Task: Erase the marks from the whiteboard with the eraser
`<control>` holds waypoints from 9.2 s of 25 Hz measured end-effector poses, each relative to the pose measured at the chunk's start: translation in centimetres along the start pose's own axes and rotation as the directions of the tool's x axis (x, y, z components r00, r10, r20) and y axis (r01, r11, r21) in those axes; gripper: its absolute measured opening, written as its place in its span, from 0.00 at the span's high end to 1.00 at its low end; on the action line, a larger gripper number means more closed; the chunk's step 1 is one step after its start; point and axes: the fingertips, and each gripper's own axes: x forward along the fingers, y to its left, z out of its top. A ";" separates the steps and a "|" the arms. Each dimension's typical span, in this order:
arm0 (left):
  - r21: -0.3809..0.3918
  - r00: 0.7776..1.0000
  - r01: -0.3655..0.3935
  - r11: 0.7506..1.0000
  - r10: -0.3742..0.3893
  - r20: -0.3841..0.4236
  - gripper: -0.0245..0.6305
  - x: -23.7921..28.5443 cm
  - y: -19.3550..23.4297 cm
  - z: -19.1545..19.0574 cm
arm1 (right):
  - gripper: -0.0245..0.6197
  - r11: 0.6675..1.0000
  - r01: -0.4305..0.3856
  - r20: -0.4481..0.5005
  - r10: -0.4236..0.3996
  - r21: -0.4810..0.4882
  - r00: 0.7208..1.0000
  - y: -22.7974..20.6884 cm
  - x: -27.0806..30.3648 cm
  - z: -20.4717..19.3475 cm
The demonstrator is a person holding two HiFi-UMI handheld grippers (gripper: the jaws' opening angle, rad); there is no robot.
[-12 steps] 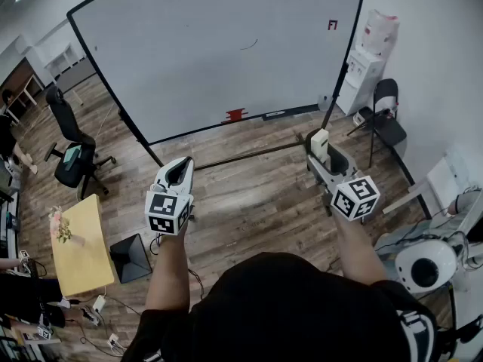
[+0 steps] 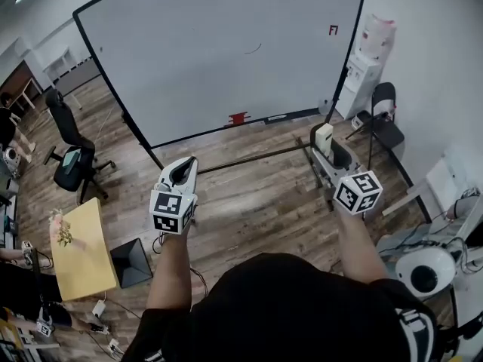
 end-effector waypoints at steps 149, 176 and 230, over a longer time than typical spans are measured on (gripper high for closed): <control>-0.057 0.979 -0.105 0.993 0.093 -0.180 0.95 34.3 1.6 -2.8 | 0.57 0.990 -0.115 -0.165 0.127 0.080 0.978 -28.9 26.4 -8.4; -0.082 0.987 -0.063 0.995 0.050 -0.152 0.95 36.0 8.1 -4.9 | 0.57 0.997 -0.063 -0.194 0.071 0.047 0.978 -26.2 31.3 -8.5; -0.103 0.990 0.003 0.995 -0.017 -0.137 0.95 37.8 13.2 -7.1 | 0.57 0.999 -0.005 -0.249 0.014 0.036 0.968 -23.6 35.5 -10.6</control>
